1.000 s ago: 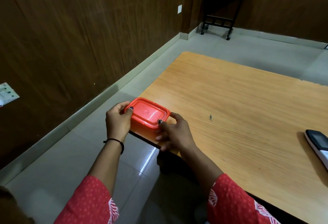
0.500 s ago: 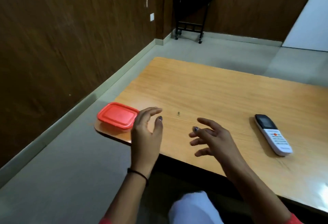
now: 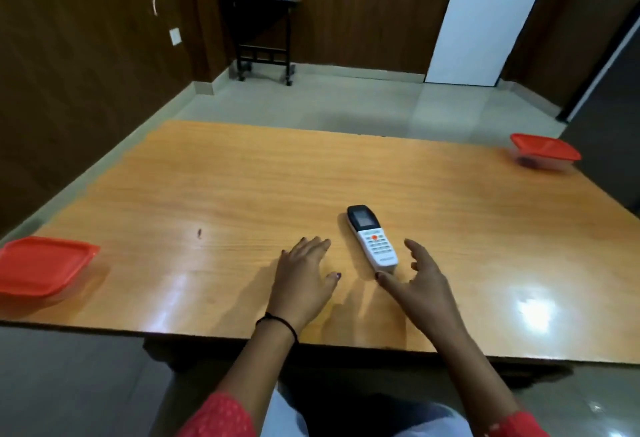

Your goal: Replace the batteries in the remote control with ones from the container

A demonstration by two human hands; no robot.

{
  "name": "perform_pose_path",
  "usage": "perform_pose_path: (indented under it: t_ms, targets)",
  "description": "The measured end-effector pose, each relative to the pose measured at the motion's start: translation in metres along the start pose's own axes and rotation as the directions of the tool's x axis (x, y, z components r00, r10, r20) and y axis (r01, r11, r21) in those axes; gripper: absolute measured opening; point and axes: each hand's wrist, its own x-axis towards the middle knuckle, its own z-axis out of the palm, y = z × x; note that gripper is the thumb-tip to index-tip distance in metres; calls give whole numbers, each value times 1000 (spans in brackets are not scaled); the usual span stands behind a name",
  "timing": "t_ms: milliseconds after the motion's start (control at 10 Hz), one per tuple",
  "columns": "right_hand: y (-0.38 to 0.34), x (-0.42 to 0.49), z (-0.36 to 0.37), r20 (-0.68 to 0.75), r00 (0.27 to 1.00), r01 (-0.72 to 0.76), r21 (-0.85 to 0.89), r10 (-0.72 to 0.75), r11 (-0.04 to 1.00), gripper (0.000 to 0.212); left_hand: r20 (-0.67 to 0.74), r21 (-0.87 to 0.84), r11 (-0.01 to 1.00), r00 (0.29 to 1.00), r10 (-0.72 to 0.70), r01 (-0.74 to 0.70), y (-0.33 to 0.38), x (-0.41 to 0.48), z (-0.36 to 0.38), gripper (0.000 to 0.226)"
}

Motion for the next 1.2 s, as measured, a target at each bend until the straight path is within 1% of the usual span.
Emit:
perform_pose_path:
  t_ms: [100, 200, 300, 400, 500, 600, 700, 800, 900, 1000, 1100, 1200]
  targets:
    - [2, 24, 18, 20, 998, 64, -132, -62, 989, 87, 47, 145, 988, 997, -57, 50, -8, 27, 6, 68]
    - [3, 40, 37, -13, 992, 115, -305, -125, 945, 77, 81, 212, 975, 993, -82, 63, -16, 50, 10, 69]
    - [3, 46, 42, -108, 979, 143, -239, -173, 960, 54, 92, 252, 966, 992, -80, 55, -23, 62, 16, 64]
    - [-1, 48, 38, -191, 970, 141, -78, -153, 987, 39, 72, 271, 962, 996, -60, 39, -27, 68, 19, 62]
    - [-6, 65, 37, -280, 950, 149, 11, -140, 989, 40, 77, 279, 960, 995, -56, 33, -29, 78, 19, 64]
    - [-11, 99, 43, -347, 934, 113, 68, -83, 991, 46, 79, 264, 964, 995, -61, 38, -29, 85, 20, 64]
    - [-14, 134, 56, -369, 929, 43, 83, -9, 996, 50, 65, 249, 968, 997, -47, 30, -31, 86, 21, 63]
    - [-17, 152, 69, -384, 923, -6, 32, 18, 999, 50, 58, 251, 967, 997, -50, 34, -33, 88, 21, 62]
    - [-16, 158, 77, -409, 912, -25, -86, -12, 996, 50, 51, 248, 968, 998, -44, 30, -34, 87, 23, 63]
    - [-15, 158, 81, -407, 913, -33, -143, -29, 989, 58, 52, 242, 970, 998, -39, 25, -36, 86, 24, 62]
    - [-14, 154, 81, -412, 910, -12, -138, -47, 990, 69, 44, 247, 969, 999, -26, 14, -37, 83, 25, 62]
    - [-16, 151, 74, -398, 917, -40, -42, 20, 998, 86, 36, 241, 970, 999, -27, 17, -33, 82, 23, 62]
